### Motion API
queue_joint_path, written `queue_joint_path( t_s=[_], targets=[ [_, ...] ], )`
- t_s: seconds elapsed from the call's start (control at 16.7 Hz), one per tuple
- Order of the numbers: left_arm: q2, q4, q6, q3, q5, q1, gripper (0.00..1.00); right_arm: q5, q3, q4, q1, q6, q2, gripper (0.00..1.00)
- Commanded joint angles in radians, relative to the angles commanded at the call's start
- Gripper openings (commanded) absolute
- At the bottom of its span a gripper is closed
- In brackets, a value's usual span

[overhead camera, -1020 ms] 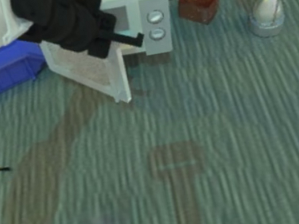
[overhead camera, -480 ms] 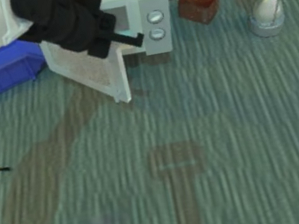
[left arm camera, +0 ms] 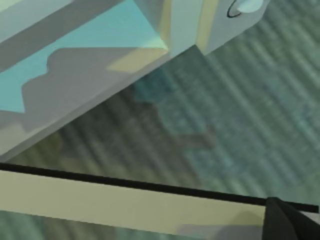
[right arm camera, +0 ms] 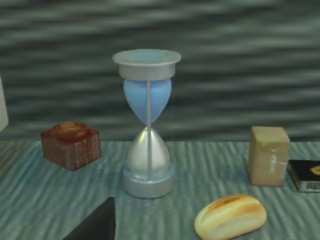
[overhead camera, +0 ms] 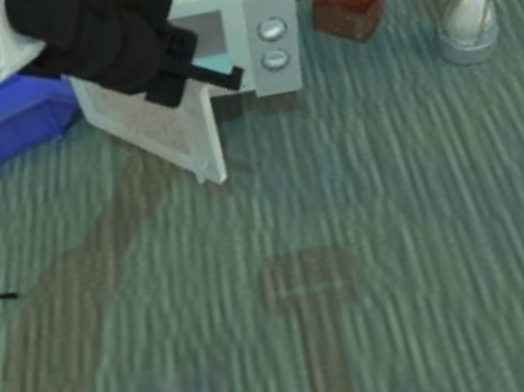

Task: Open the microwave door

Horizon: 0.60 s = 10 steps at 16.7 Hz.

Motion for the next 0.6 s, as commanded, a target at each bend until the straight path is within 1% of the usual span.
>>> queue_joint_path(
  t_s=[0.24,0.6],
  targets=[
    [-0.005,-0.003,0.077,-0.078,0.041,0.032,0.00,0.000,0.000,0.000,0.000,0.000,0.000,1.00],
    [-0.006,-0.003,0.078,-0.079,0.042,0.032,0.00,0.000,0.000,0.000,0.000,0.000,0.000,1.00]
  ],
)
